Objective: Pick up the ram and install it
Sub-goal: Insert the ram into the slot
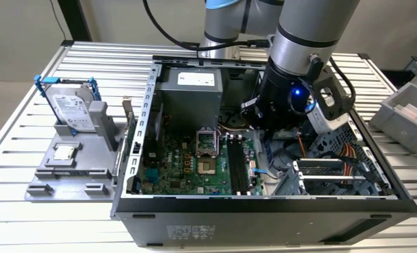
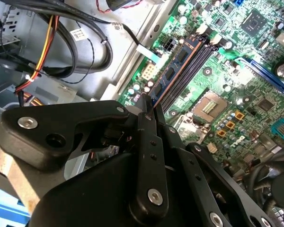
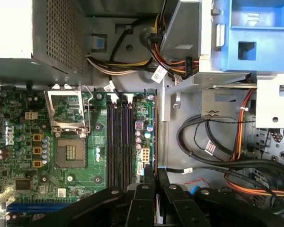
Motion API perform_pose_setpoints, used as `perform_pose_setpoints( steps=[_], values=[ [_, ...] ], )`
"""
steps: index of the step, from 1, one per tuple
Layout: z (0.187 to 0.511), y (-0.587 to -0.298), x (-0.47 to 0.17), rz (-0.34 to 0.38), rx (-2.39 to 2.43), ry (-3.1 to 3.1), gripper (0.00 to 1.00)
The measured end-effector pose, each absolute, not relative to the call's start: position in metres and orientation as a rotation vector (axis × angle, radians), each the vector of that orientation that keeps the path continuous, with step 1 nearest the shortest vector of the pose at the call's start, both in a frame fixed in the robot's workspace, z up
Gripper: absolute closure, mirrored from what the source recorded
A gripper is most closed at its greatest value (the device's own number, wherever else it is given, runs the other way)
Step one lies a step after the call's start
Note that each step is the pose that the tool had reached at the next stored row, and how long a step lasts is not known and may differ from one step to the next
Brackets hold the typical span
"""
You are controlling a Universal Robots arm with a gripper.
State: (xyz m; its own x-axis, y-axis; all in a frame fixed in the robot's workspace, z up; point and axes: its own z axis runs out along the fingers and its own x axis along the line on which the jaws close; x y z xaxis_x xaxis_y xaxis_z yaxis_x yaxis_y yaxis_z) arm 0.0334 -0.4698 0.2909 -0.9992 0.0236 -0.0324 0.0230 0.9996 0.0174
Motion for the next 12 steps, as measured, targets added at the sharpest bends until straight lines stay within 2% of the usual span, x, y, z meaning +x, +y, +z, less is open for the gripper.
perform_pose_setpoints(
  steps=[12],
  values=[
    [0.2831, -0.4698, 0.0331, 0.026, 0.051, 3.108, 1.0]
  ],
)
